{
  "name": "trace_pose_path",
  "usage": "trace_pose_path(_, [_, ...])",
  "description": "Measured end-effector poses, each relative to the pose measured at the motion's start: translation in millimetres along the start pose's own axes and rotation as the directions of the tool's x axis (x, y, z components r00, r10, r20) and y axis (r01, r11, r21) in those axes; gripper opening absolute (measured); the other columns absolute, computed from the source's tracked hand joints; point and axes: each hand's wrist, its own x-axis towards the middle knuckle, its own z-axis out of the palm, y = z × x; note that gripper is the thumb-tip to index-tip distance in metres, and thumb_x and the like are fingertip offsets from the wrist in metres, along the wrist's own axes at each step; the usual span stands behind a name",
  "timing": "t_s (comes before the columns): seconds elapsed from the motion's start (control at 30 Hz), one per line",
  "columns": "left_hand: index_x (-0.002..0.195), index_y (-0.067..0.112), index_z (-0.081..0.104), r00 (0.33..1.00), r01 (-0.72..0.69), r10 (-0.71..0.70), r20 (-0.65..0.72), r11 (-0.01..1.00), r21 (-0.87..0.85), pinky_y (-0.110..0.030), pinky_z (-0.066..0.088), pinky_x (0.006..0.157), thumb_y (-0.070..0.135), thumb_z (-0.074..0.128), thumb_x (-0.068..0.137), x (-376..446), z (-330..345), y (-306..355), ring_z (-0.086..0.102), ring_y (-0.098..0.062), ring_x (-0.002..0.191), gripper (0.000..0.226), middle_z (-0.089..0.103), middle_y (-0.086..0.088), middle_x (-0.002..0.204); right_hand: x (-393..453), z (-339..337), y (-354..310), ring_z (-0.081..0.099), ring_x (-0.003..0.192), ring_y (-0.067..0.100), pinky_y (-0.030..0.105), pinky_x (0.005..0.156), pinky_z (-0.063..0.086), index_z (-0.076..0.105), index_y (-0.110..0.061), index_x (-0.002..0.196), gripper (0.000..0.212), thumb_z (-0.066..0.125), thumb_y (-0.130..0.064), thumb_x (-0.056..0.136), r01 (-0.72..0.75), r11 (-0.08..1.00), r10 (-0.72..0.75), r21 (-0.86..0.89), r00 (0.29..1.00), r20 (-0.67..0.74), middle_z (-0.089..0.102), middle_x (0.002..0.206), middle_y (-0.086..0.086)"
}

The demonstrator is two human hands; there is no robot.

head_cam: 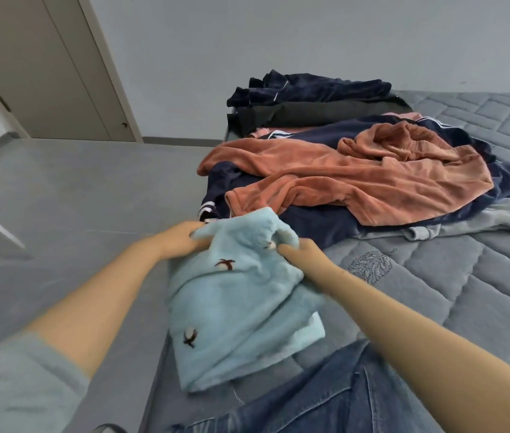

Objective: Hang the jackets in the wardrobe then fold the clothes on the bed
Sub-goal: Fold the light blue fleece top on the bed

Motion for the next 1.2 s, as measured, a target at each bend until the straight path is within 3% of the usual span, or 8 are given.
trace_pose_path(0.17, [0.094,0.029,0.064,0.925,0.377,-0.372,0.072,0.882,-0.285,-0.032,0.055,0.075,0.075,0.054,0.075,-62.2,12.9,-46.3,0.068,-0.015,0.089,0.051,0.072,0.008,0.097,67.8,20.1,-86.7,0.053,0.075,0.017,0.034,0.07,0.048,0.062,-0.01,0.086,0.015,0.059,-0.024,0.09,0.416,0.685,-0.194,-0.598,0.895,0.401,0.056,0.085,0.001])
trace_pose_path(0.3, [0.102,0.025,0.055,0.871,0.433,-0.488,-0.056,0.817,-0.381,-0.03,0.045,0.065,0.064,0.046,0.092,-72.0,47.3,-53.0,0.059,-0.02,0.083,0.042,0.063,0.001,0.098,76.7,59.4,-99.0,0.056,0.096,0.028,0.032,0.076,0.035,0.059,-0.006,0.114,0.033,0.044,-0.031,0.099,0.401,0.293,-0.159,-0.868,0.916,0.369,0.052,0.115,0.007])
trace_pose_path(0.5, [0.1,0.018,0.059,0.864,0.343,-0.477,-0.163,0.793,-0.504,-0.034,0.056,0.073,0.07,0.065,0.077,-92.7,47.2,-67.2,0.066,-0.019,0.085,0.057,0.069,-0.001,0.094,0.8,30.0,-26.9,0.049,0.12,0.026,0.04,0.1,0.041,0.058,-0.017,0.129,0.04,0.057,-0.034,0.094,0.341,0.772,-0.441,-0.536,0.895,-0.066,0.058,0.125,0.004])
trace_pose_path(0.67, [0.102,0.015,0.056,0.922,0.186,-0.359,-0.146,0.74,-0.646,-0.027,0.055,0.065,0.053,0.077,0.072,-117.4,43.2,-79.2,0.066,-0.014,0.084,0.052,0.067,-0.005,0.102,-55.1,39.7,2.7,0.029,0.138,0.02,0.03,0.115,0.021,0.034,-0.011,0.148,0.067,0.067,-0.015,0.09,0.383,0.851,-0.435,-0.359,0.897,-0.074,0.035,0.148,0.002])
trace_pose_path(0.8, [0.109,0.017,0.06,0.946,0.132,-0.3,-0.121,0.698,-0.704,-0.03,0.052,0.088,0.028,0.077,0.08,-143.7,55.0,-105.3,0.063,-0.015,0.103,0.035,0.066,-0.005,0.116,-98.3,55.7,10.6,0.036,0.134,0.022,0.045,0.109,0.038,0.026,-0.013,0.148,0.081,0.074,-0.019,0.083,0.08,0.982,-0.009,0.174,0.928,-0.373,0.03,0.147,0.001])
trace_pose_path(0.93, [0.102,0.02,0.062,0.918,0.104,-0.337,-0.208,0.713,-0.694,-0.032,0.049,0.093,0.025,0.067,0.091,-149.7,72.0,-112.0,0.06,-0.015,0.104,0.012,0.066,0.0,0.109,-134.4,72.7,31.5,0.062,0.112,0.033,0.054,0.089,0.055,0.033,-0.007,0.142,0.075,0.077,-0.024,0.083,-0.186,0.818,0.272,0.545,0.959,-0.08,0.055,0.134,0.016])
trace_pose_path(1.07, [0.095,0.015,0.063,0.922,-0.072,-0.266,-0.281,0.596,-0.8,-0.028,0.049,0.091,0.019,0.055,0.098,-147.3,72.6,-93.8,0.062,-0.011,0.094,0.009,0.068,0.001,0.097,-129.5,71.7,23.8,0.067,0.099,0.033,0.05,0.089,0.055,0.061,0.002,0.111,0.031,0.062,-0.024,0.095,-0.118,0.939,0.179,0.323,0.97,-0.166,0.07,0.108,0.019])
trace_pose_path(1.2, [0.082,0.016,0.055,0.917,-0.193,-0.201,-0.345,0.534,-0.823,-0.014,0.048,0.064,0.022,0.053,0.099,-146.1,60.8,-83.7,0.056,0.0,0.065,0.018,0.062,0.009,0.07,-119.8,72.7,23.2,0.062,0.096,0.035,0.047,0.09,0.05,0.06,0.007,0.096,0.034,0.046,-0.024,0.103,-0.091,0.993,0.111,0.076,0.938,-0.329,0.067,0.1,0.02])
